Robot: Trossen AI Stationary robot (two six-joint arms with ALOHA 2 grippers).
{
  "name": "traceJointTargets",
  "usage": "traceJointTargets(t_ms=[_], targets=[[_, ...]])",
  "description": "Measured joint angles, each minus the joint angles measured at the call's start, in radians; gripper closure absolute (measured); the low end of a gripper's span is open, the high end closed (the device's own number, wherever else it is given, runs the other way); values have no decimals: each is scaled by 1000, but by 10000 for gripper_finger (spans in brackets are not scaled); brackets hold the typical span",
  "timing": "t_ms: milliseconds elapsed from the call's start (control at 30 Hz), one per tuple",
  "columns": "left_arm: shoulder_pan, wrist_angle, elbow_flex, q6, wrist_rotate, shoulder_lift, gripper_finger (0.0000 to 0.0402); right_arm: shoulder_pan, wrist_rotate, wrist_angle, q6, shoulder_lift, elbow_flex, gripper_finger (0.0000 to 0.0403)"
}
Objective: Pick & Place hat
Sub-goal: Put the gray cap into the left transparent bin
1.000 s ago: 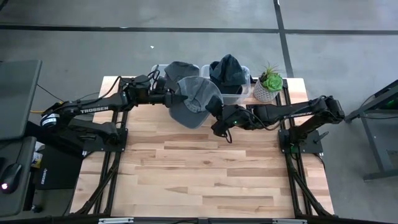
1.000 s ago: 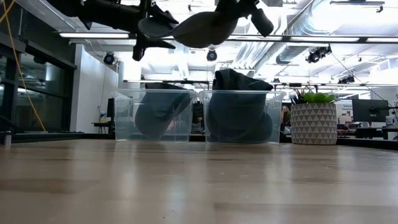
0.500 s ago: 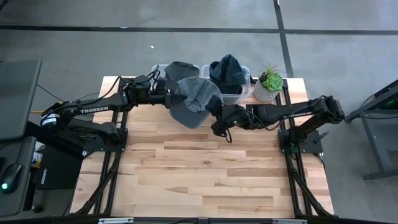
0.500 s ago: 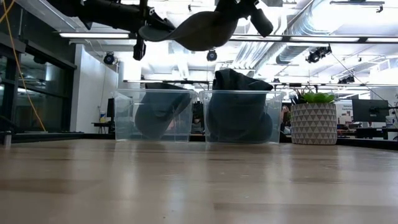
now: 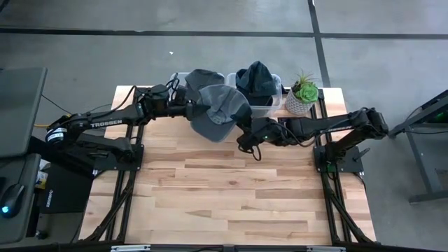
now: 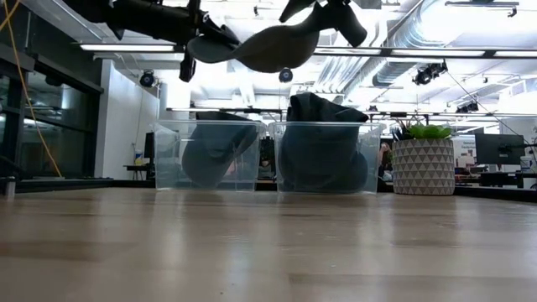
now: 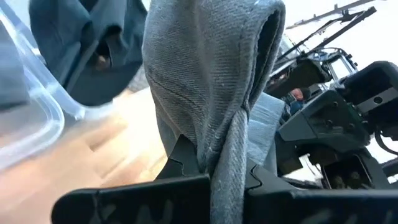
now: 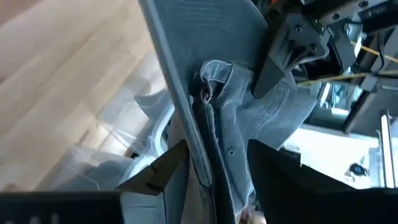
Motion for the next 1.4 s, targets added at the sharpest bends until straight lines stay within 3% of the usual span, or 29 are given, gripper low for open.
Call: traceJointTargets(t_ms=[300,533,767,933,1200,1400], targets=[[1,69,0,22,-89,-2,401,-22,107,21,50,-16,0,231],[0,84,0,71,-226,-2,401,-38,197,33,114,-39,0,230],[0,114,1,214,-347,-61,401,-63,221,-62,453,-72,0,230],[0,104,0,346,-440,-117,401,-82,171,-146,749,-91,0,233],[27,83,-2,559,-545,-133,401,-125,4,-219,1041,-98,0,235],[156,83,-24,569,-475,-105,401,-177,-176,-305,1236,-99,0,235]])
